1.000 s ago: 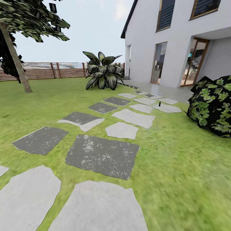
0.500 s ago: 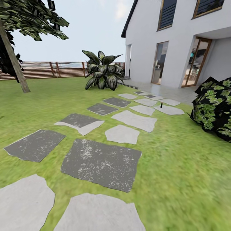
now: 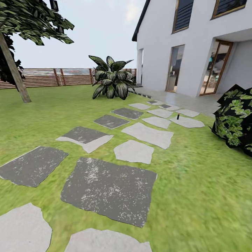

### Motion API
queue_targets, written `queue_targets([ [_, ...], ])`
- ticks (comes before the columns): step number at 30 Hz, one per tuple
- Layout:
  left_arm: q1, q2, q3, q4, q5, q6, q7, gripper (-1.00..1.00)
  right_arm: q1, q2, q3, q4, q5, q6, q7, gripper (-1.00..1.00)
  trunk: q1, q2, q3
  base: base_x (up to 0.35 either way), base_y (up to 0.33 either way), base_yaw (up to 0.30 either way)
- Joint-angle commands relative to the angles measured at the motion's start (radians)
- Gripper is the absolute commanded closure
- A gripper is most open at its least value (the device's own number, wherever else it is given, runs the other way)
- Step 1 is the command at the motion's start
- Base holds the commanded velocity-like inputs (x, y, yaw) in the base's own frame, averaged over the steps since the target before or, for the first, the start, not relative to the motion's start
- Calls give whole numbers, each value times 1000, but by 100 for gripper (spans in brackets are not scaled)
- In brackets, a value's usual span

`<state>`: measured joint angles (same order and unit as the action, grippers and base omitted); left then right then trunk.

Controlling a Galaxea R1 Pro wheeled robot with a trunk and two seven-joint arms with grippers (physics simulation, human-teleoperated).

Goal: In the garden, pick up the pesticide atomizer on the floor and spray pesticide onto both trees until each tree trunk is fully covered.

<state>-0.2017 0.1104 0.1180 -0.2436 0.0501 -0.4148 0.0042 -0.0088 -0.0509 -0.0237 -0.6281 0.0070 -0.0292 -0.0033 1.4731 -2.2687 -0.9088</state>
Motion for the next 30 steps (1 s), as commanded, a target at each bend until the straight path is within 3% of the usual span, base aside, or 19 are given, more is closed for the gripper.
queue_targets([
  [1,-1,0,-1,1,5,-3,0,-100,0,0,-1,1,1,-3,0,-100,0,0,-1,339,0,0],
  [16,-1,0,-1,1,5,-4,0,-100,0,0,-1,1,1,-3,0,-100,0,0,0,339,0,-11],
  [30,0,1,-1,1,5,-3,0,-100,0,-1,-1,1,1,-3,0,-100,0,0,8,339,0,-222],
])
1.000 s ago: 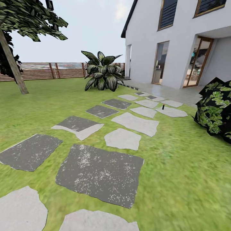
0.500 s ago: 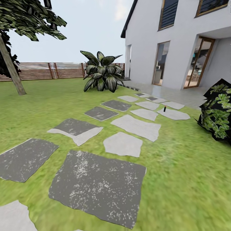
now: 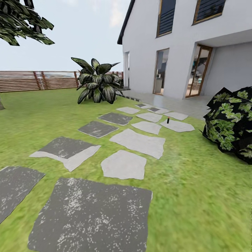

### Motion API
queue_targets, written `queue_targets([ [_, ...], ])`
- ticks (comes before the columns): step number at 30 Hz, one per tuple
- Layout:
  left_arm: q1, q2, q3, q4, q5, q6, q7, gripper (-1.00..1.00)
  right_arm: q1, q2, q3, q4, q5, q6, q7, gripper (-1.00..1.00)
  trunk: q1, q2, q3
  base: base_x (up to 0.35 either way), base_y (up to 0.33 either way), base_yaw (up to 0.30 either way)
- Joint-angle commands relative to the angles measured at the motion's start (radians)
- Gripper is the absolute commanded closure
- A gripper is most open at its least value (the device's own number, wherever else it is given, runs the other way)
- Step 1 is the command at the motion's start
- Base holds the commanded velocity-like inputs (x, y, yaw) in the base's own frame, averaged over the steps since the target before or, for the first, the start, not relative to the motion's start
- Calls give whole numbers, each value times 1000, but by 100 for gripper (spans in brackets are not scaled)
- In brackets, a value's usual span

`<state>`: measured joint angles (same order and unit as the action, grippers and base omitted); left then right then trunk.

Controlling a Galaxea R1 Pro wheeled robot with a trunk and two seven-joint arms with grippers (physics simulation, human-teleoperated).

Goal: In the garden, pick up the pesticide atomizer on the floor and spray pesticide onto both trees until each tree trunk is fully covered.

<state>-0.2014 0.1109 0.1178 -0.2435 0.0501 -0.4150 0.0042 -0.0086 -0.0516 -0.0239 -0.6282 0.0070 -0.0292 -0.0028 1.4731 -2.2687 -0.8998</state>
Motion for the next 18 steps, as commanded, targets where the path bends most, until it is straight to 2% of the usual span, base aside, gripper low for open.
queue_targets([
  [1,0,0,-1,0,5,-3,0,-100,-1,0,-1,1,1,-3,0,-100,0,0,0,339,0,-238],
  [11,0,1,-1,1,5,-2,0,-100,-1,1,-1,1,1,-3,0,-100,0,0,4,339,0,-231],
  [18,0,1,-1,1,5,-2,1,-100,-1,1,-2,0,1,-3,-1,-100,0,0,5,339,0,-60],
])
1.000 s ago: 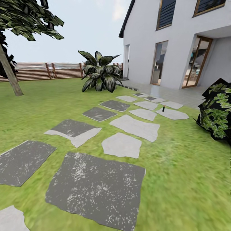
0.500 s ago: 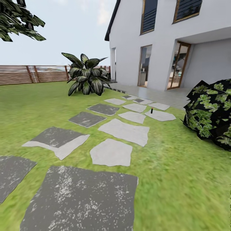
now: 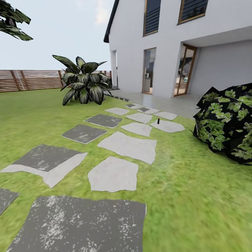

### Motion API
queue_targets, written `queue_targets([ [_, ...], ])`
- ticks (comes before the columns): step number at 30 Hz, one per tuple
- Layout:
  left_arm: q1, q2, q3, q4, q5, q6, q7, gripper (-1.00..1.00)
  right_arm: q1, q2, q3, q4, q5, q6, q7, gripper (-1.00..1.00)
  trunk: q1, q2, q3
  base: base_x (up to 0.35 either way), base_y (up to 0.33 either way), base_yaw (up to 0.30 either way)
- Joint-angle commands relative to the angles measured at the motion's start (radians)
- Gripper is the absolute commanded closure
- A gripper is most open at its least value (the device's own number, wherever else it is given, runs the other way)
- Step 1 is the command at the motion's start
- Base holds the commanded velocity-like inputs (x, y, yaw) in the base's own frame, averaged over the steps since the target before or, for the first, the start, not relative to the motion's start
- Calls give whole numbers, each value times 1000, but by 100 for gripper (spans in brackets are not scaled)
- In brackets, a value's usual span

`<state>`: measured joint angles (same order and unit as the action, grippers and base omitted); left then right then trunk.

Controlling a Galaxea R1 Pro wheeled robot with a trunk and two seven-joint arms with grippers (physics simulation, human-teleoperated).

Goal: In the garden, pick up the pesticide atomizer on the floor and spray pesticide onto both trees until each tree trunk is fully covered.

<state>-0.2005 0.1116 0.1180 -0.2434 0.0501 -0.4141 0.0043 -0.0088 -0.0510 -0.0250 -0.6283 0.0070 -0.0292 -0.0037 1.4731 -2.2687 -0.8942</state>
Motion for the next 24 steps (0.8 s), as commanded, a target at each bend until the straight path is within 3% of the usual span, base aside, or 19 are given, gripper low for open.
queue_targets([
  [1,-1,0,-1,1,5,-3,0,-100,0,0,-1,1,1,-4,-1,-100,0,0,-1,339,0,-7],
  [24,-1,-1,-1,1,5,-3,0,-100,0,-3,-1,2,2,-3,-1,-100,0,0,-1,339,0,0],
])
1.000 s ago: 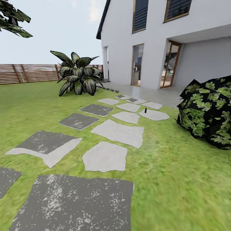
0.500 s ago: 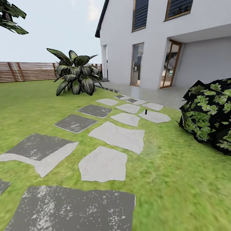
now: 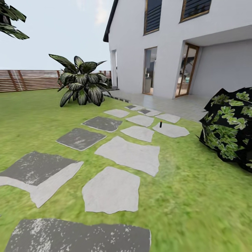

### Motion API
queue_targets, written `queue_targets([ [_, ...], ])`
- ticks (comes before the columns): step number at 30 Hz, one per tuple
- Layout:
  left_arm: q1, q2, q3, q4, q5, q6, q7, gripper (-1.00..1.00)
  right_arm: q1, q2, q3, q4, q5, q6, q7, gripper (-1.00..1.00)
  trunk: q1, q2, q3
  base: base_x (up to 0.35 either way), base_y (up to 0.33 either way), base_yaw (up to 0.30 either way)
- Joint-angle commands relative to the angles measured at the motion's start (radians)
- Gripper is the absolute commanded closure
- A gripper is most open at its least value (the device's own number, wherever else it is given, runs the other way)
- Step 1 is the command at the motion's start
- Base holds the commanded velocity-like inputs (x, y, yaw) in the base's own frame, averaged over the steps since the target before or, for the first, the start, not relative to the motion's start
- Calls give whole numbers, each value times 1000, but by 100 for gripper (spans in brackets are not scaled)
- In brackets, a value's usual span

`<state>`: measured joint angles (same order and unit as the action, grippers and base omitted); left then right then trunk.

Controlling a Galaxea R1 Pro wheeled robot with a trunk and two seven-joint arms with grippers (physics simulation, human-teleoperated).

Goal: In the garden, pick up the pesticide atomizer on the floor and spray pesticide onto both trees until each tree trunk is fully covered.

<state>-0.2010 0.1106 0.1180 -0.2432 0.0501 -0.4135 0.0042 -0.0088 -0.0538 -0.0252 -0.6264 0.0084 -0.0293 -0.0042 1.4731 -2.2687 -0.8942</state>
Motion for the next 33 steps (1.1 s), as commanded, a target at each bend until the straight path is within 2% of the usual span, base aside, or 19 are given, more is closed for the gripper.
queue_targets([
  [1,0,0,-1,1,5,-3,1,-100,0,0,-1,0,1,-3,0,-100,0,0,-1,339,0,0],
  [33,-1,1,-1,1,5,-4,1,-100,0,2,1,-1,-1,-3,0,-100,0,0,-1,339,0,0],
])
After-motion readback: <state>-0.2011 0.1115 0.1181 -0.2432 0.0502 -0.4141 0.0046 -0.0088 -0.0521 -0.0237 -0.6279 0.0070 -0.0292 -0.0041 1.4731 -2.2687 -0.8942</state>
